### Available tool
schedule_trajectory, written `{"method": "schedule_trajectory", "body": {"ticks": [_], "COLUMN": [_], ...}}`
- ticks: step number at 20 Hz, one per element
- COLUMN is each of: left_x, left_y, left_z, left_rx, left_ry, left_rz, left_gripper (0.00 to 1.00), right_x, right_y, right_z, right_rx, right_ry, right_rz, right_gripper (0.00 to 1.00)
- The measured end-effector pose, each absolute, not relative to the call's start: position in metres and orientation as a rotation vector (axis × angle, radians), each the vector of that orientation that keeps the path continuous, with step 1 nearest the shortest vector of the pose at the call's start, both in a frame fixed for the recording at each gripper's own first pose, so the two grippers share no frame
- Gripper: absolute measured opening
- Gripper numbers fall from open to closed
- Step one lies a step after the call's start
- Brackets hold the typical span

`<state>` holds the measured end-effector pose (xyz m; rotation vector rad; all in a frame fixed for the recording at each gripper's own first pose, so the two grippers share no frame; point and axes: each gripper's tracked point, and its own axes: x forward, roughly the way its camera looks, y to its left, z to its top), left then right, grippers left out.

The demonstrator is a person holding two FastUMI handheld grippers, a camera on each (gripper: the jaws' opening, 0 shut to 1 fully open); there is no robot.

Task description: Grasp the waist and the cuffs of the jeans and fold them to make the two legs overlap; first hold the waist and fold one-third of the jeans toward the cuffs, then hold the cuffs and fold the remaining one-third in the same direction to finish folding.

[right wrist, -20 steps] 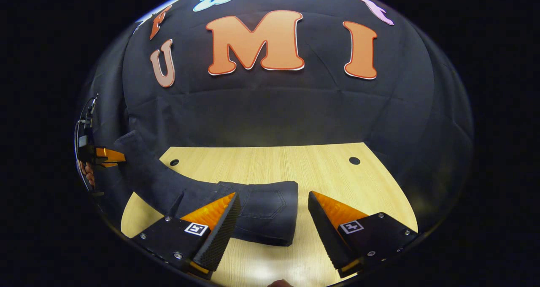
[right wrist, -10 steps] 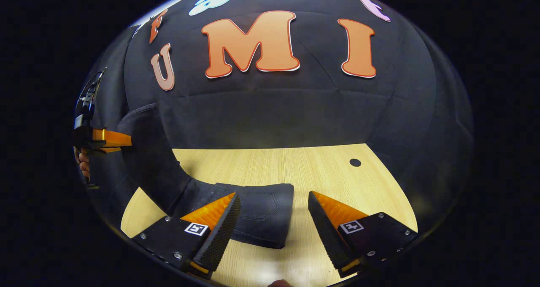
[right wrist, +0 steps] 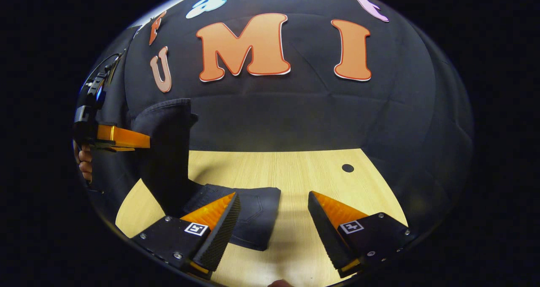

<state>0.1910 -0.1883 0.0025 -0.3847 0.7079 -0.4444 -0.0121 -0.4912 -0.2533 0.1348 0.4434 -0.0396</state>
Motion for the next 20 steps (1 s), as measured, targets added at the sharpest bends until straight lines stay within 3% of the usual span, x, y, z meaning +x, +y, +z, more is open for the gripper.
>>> {"method": "schedule_trajectory", "body": {"ticks": [14, 18, 19, 20], "left_x": [0.138, 0.115, 0.108, 0.100], "left_y": [-0.333, -0.369, -0.378, -0.385], "left_z": [-0.089, -0.113, -0.115, -0.113], "left_rx": [-0.145, -0.120, -0.138, -0.149], "left_ry": [0.897, 0.959, 0.966, 0.964], "left_rz": [-0.595, -0.657, -0.682, -0.698], "left_gripper": [0.02, 0.08, 0.17, 0.17], "right_x": [-0.023, -0.026, -0.026, -0.027], "right_y": [-0.549, -0.552, -0.553, -0.552], "right_z": [-0.278, -0.286, -0.286, -0.286], "right_rx": [0.147, 0.153, 0.153, 0.154], "right_ry": [0.473, 0.485, 0.485, 0.484], "right_rz": [-0.041, -0.027, -0.025, -0.020], "right_gripper": [0.97, 0.98, 0.98, 0.97]}}
